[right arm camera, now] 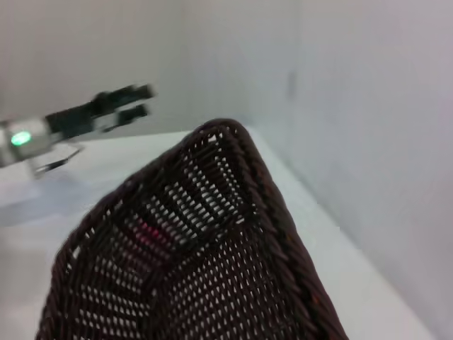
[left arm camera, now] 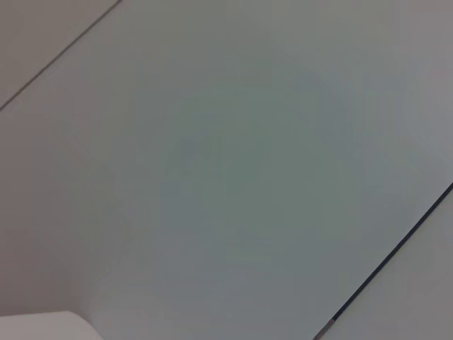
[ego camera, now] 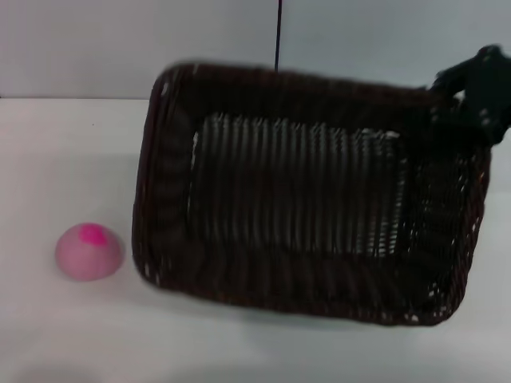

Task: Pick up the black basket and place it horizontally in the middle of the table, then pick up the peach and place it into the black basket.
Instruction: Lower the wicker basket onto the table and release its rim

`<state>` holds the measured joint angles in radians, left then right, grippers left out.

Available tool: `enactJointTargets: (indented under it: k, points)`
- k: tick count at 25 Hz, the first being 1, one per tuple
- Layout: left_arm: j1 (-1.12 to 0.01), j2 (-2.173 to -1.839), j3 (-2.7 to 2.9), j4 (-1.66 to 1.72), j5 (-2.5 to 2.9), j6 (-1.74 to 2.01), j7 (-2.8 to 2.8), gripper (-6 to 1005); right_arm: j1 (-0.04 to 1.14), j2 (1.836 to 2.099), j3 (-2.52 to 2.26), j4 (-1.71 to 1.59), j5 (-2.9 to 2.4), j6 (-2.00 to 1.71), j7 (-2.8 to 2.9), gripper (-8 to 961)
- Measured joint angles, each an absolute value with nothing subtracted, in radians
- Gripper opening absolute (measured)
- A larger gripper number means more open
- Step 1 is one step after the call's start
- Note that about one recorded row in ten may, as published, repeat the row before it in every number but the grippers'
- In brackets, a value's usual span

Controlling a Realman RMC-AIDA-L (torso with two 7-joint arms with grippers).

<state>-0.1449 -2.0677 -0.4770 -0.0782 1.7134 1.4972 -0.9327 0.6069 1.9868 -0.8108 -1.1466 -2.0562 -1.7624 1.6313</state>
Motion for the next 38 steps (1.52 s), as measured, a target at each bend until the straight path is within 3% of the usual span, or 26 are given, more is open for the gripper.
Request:
enactJointTargets:
  k: [6,15,38]
  points:
    - [-0.147,-2.068,-0.471,-0.083,1.713,1.497,-0.933,820,0.644,2.013,-0.882,-1.061,-2.059,-1.758,1.55,195]
    - [-0.143,-2.068,-0.457,-0.09,1.713,1.497,-0.933,820,0.708,2.028,-0.9,-0.868,-2.06,-1.707,1.454,197]
    - [-0.139,-2.069,-0.435,-0.106,1.713,1.502,-0.933,819,0.745,2.005,-0.907,-0.741,-2.131,-1.685,1.429,203]
